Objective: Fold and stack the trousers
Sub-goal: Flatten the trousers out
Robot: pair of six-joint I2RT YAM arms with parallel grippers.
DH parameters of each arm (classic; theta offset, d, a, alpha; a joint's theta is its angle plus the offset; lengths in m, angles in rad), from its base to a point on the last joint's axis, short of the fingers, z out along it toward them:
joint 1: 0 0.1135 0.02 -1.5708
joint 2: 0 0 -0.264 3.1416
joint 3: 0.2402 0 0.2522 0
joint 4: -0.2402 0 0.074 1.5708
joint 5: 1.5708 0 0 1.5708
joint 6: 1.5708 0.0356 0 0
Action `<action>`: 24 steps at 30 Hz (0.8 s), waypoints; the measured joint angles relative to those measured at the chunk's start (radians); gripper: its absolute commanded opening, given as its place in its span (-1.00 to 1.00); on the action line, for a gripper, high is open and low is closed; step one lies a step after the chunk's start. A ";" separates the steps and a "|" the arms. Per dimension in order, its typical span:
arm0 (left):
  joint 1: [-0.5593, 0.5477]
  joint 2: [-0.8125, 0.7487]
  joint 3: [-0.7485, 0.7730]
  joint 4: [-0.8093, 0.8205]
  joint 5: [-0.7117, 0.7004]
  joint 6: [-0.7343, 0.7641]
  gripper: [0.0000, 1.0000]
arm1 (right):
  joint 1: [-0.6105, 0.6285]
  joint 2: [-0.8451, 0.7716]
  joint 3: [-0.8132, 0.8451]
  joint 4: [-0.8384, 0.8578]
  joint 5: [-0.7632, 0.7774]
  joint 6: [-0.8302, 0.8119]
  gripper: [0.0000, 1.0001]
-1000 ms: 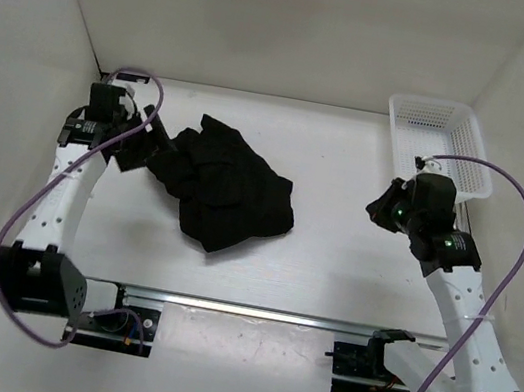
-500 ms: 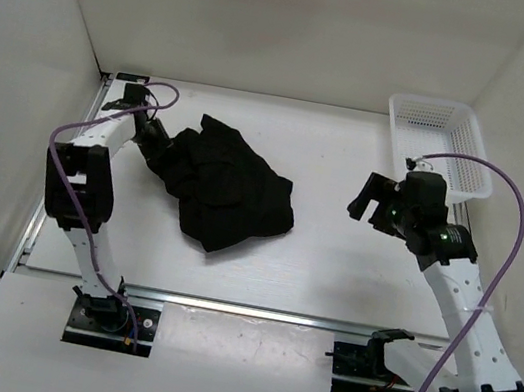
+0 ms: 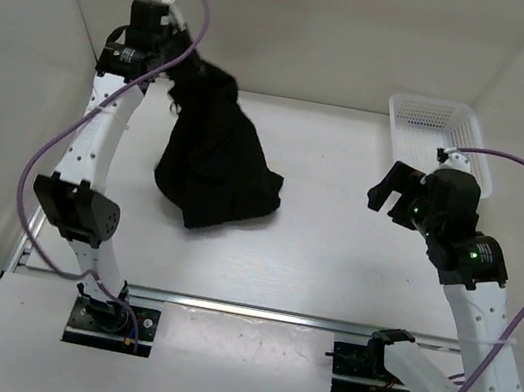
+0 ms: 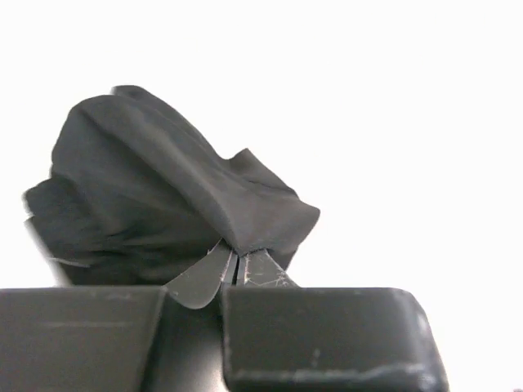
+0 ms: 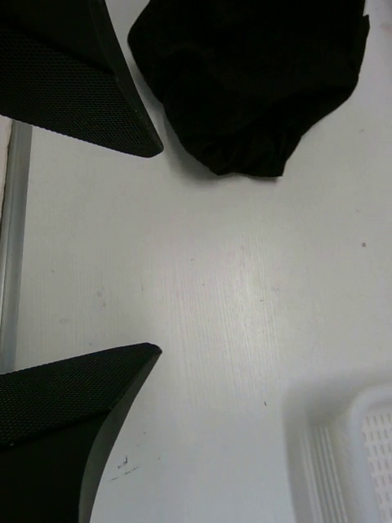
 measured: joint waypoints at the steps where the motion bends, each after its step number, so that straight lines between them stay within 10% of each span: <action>1: -0.053 -0.017 0.073 0.001 -0.003 0.008 -0.79 | 0.000 -0.005 0.015 -0.005 0.014 0.000 0.99; 5: -0.336 -0.108 0.164 0.000 -0.008 0.029 -0.67 | 0.000 -0.035 0.055 -0.018 0.081 0.004 0.99; 11: -0.721 -0.014 0.172 -0.040 0.019 0.044 1.00 | 0.000 -0.133 0.039 -0.034 0.205 0.032 0.99; 16: -0.654 -0.010 0.072 -0.104 -0.020 0.034 0.68 | 0.000 -0.200 -0.006 -0.059 0.239 0.047 0.99; 21: -0.407 -0.164 -0.126 -0.098 -0.122 0.008 -0.35 | 0.000 -0.155 -0.073 -0.077 0.167 0.049 0.99; 24: -0.297 -0.276 -0.275 -0.082 -0.150 -0.002 0.08 | 0.000 -0.095 -0.139 -0.080 0.086 0.053 0.99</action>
